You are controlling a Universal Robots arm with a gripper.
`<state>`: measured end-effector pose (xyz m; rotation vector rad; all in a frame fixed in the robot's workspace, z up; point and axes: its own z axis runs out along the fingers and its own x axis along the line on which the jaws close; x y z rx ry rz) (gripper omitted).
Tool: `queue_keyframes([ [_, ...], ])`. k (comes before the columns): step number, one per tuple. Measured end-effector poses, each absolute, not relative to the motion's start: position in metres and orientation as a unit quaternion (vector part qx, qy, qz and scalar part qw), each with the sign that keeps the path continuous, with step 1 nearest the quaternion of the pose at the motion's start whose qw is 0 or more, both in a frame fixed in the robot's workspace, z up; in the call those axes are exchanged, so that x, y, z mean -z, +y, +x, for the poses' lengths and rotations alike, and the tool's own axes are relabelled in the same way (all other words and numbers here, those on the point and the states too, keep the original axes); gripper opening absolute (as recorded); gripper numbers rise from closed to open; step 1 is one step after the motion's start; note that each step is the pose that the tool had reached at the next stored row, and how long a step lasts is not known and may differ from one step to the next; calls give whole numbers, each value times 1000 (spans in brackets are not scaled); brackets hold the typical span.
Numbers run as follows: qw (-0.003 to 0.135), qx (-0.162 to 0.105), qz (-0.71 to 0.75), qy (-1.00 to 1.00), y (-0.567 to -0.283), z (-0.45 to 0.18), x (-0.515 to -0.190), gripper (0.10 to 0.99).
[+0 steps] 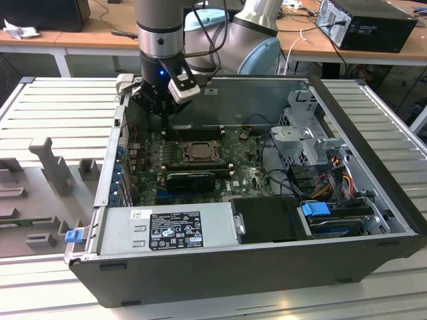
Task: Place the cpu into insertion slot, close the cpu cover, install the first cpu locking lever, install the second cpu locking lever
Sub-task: 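Install the first cpu locking lever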
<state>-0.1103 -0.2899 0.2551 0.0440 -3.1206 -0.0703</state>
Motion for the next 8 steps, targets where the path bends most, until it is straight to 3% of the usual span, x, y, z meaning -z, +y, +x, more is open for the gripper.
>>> queue_keyframes([
  [8,10,22,14,-1000,-290,-95,-255,106],
])
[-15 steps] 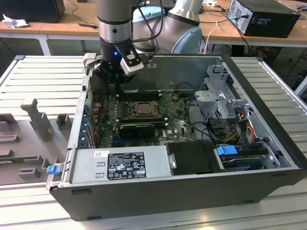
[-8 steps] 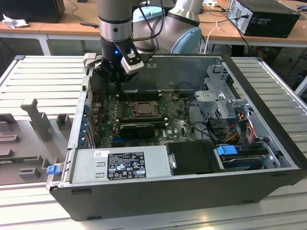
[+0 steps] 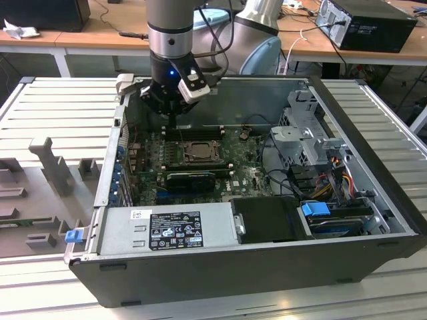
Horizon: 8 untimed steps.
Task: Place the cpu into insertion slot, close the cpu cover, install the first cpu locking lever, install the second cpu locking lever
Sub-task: 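Install the first cpu locking lever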
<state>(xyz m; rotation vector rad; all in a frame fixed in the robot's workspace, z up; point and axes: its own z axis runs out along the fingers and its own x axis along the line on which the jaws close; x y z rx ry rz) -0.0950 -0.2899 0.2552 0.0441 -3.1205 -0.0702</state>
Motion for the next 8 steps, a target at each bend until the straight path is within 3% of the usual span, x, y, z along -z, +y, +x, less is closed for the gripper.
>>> queue_keyframes([
  [8,10,22,14,-1000,-290,-83,-255,106],
])
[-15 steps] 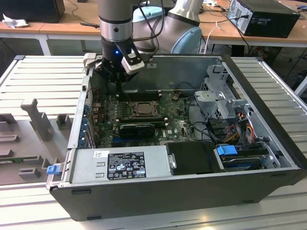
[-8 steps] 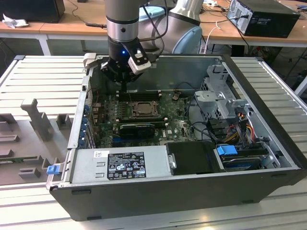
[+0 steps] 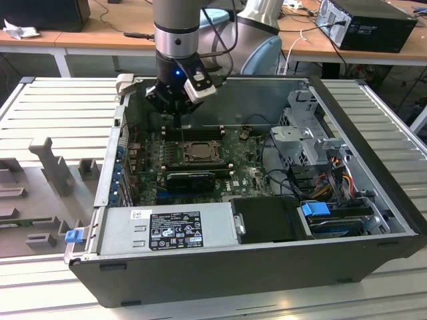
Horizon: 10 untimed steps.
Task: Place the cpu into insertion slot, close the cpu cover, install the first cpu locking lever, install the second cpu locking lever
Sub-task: 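Install the first cpu locking lever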
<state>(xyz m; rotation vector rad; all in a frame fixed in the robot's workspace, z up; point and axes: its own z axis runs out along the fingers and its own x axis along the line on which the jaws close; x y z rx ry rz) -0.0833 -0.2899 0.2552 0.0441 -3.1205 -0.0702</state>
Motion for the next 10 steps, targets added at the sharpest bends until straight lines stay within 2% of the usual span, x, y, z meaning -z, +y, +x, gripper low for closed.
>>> queue_keyframes([
  [10,10,22,14,-1000,-290,-67,-255,106],
])
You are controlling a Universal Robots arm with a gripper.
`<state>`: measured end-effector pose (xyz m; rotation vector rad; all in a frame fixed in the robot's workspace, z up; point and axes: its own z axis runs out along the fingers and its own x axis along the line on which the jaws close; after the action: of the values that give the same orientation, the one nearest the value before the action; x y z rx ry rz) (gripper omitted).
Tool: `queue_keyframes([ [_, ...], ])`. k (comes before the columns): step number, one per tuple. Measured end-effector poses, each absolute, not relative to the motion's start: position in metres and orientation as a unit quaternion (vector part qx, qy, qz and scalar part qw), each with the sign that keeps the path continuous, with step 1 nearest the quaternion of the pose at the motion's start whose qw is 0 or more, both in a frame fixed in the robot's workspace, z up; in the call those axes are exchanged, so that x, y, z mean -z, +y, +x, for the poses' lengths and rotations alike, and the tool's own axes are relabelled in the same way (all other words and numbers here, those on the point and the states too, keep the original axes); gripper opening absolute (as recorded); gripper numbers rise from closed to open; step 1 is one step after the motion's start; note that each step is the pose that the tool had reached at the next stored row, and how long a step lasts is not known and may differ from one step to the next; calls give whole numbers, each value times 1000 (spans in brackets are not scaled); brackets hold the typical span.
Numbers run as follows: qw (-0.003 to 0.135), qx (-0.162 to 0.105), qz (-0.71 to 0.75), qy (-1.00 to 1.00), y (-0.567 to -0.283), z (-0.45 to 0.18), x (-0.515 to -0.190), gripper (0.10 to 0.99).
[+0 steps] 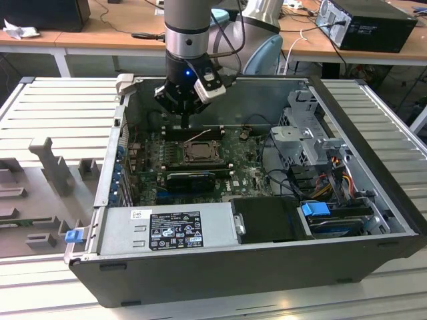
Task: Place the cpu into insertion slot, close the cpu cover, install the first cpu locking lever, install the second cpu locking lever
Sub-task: 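Install the first cpu locking lever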
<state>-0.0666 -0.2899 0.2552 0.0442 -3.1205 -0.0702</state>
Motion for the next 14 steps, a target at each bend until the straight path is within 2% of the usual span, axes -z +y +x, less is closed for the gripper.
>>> queue_keyframes([
  [14,10,23,14,-1000,-290,-55,-255,106],
])
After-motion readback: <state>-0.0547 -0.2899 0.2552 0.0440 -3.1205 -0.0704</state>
